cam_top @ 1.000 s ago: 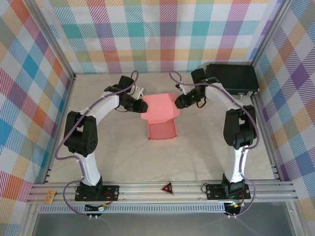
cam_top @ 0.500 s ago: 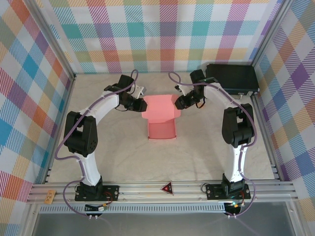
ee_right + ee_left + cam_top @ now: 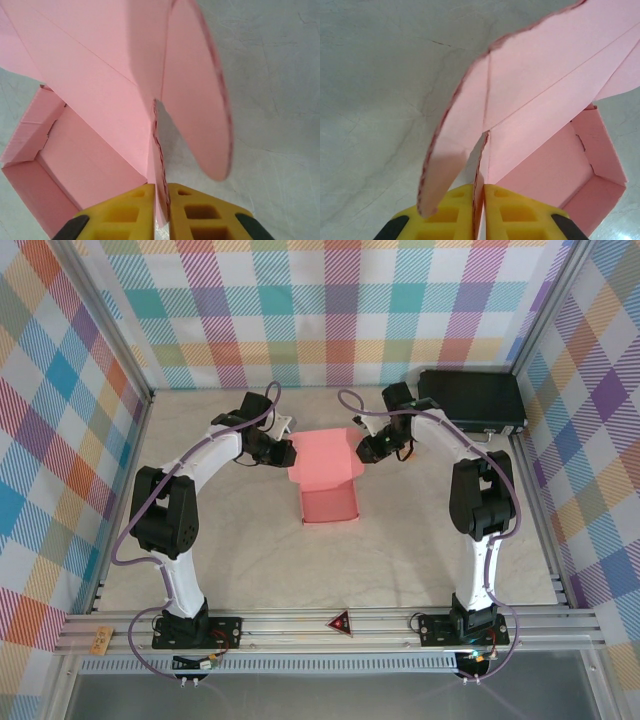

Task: Fold the paper box

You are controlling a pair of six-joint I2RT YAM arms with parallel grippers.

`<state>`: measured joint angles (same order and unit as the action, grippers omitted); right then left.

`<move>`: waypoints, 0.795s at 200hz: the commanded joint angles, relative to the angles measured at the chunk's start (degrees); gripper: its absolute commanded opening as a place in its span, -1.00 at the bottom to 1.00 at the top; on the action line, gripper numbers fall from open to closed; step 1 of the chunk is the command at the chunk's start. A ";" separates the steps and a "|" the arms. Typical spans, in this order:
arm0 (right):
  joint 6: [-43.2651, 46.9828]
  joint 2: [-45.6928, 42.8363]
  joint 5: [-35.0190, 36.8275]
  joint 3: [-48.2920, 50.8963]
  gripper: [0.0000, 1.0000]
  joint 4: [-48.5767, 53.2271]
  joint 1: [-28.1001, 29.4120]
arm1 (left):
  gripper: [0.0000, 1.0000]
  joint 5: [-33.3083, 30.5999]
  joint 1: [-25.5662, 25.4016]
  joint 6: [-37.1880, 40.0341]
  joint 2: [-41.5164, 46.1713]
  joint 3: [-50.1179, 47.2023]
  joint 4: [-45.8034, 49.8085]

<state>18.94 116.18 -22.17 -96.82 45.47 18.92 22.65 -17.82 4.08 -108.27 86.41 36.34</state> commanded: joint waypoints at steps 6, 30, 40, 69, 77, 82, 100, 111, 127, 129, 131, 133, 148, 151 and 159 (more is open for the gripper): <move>-0.31 -3.18 1.62 1.88 -0.81 -1.75 0.75 | -0.78 -1.45 0.33 -0.65 -0.02 1.65 0.69; -1.96 -4.80 2.21 4.18 -0.90 -4.85 1.03 | -0.78 -1.64 -0.06 -1.08 0.16 2.12 0.15; -2.55 -5.54 2.25 5.01 -0.91 -6.06 1.19 | -0.77 -1.94 -0.24 -1.11 0.32 2.21 -0.19; -4.41 -7.05 3.86 6.93 -0.93 -8.72 1.82 | -0.78 -3.63 -0.71 -1.96 0.51 2.51 -1.62; -5.19 -7.72 5.10 7.88 -0.93 -9.88 1.98 | -0.77 -4.37 -0.88 -2.28 0.62 2.57 -2.16; -5.94 -8.18 6.13 8.58 -0.93 -10.87 2.09 | -0.78 -4.77 -1.05 -2.49 0.72 2.53 -2.54; -7.87 -10.19 8.63 11.70 -0.93 -15.05 2.41 | -0.78 -6.55 -1.59 -3.17 1.17 2.41 -4.15; -8.81 -11.52 9.06 13.67 -0.92 -17.63 2.53 | -0.78 -7.73 -1.94 -3.94 1.63 1.89 -5.62; -10.43 -13.31 10.47 16.34 -0.92 -21.24 3.00 | -0.78 -9.11 -2.38 -5.43 2.50 0.52 -8.49; -10.66 -13.49 10.59 16.67 -0.92 -21.66 3.09 | -0.78 -9.40 -2.43 -5.69 2.59 0.29 -8.88; -10.85 -13.74 10.75 17.01 -0.92 -22.10 3.13 | -0.78 -9.65 -2.49 -5.91 2.79 0.13 -9.30; -11.07 -13.91 10.99 17.21 -0.92 -22.53 3.21 | -0.78 -9.87 -2.55 -6.16 2.89 0.00 -9.69; -12.82 -15.12 12.97 19.66 -0.92 -25.83 3.73 | -0.77 -10.99 -2.99 -7.89 3.66 -1.82 -12.59; -12.87 -15.36 13.32 20.04 -0.92 -26.45 3.84 | -0.77 -11.22 -3.08 -8.22 3.83 -2.19 -13.24; -15.34 -15.74 15.01 21.04 -0.92 -27.80 4.17 | -0.77 -11.85 -3.33 -9.03 4.26 -3.13 -14.71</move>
<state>8.97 103.18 -11.75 -78.56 24.67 22.22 14.46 -20.47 -1.37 -107.61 85.78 27.73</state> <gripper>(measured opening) 0.061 0.114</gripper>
